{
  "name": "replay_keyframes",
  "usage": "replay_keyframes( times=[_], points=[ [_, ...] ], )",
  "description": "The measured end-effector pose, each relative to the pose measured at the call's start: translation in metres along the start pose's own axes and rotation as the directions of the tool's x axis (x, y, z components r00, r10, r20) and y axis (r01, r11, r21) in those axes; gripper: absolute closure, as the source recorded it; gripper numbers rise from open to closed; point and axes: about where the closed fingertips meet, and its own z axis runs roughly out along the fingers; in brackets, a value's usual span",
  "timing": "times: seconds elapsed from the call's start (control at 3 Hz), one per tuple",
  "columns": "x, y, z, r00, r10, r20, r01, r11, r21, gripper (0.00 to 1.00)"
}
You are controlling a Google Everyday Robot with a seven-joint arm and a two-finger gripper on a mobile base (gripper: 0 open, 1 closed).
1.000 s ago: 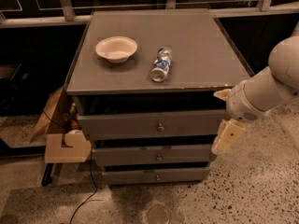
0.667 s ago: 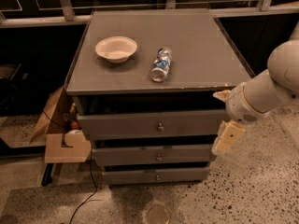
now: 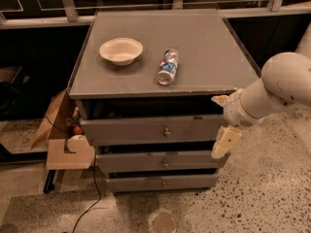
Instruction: Open top drawer
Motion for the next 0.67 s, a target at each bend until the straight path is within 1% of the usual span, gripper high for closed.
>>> replay_keyframes(
  times=[0.67],
  points=[
    [0.008,-0.015,0.033,1.000,-0.008,-0.009,0.008,1.0000,-0.004,0.00]
  ],
)
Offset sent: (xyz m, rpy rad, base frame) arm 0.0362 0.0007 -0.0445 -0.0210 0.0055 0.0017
